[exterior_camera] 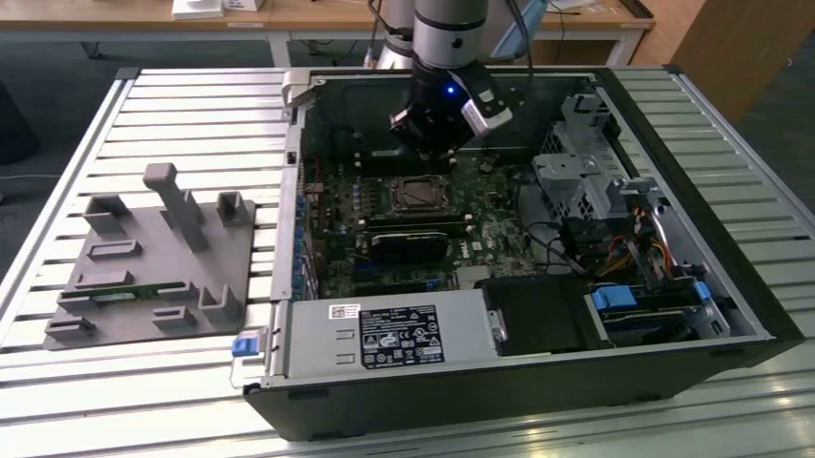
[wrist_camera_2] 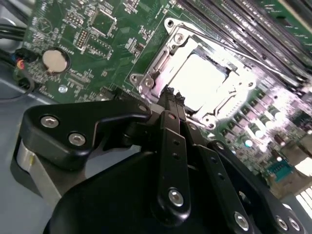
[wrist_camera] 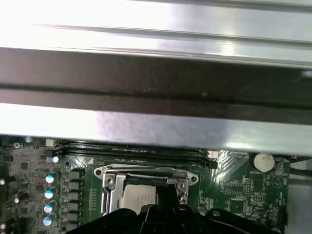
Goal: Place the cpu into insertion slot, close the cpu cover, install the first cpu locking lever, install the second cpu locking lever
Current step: 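Install the second cpu locking lever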
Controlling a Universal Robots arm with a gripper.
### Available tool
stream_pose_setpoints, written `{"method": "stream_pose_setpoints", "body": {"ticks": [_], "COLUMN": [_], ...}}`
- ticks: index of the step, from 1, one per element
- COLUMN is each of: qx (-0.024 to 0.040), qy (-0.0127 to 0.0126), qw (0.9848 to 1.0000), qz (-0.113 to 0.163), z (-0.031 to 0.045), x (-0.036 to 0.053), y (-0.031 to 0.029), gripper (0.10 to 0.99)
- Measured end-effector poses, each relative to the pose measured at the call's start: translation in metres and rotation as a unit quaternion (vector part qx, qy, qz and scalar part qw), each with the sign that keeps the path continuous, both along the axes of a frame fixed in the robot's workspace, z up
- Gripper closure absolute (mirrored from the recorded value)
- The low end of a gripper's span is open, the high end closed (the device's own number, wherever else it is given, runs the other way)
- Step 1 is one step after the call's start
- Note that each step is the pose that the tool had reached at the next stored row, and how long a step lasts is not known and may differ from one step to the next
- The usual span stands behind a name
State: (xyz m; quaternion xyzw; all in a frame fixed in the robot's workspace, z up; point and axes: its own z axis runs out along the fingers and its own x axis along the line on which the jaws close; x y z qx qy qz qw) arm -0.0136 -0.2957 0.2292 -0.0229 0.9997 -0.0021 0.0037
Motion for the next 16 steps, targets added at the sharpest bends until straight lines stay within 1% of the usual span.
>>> {"method": "stream_pose_setpoints", "body": {"ticks": [3, 8, 10, 14, 15, 16], "qx": [0.0002, 0.0002, 0.0001, 0.0001, 0.0001, 0.0001], "qy": [-0.0001, -0.0001, 0.0, -0.0001, 0.0005, 0.002], "qw": [1.0, 1.0, 1.0, 1.0, 1.0, 1.0], "qz": [0.0, 0.0, 0.0, 0.0, 0.0, 0.0], "z": [0.0047, 0.0047, 0.0048, 0.0048, 0.0048, 0.0048], "x": [-0.0002, -0.0003, -0.0003, -0.0003, -0.0003, -0.0003], "y": [-0.0011, -0.0092, -0.0148, -0.0287, -0.0316, -0.0336], "gripper": [0.969, 0.969, 0.969, 0.969, 0.969, 0.969]}}
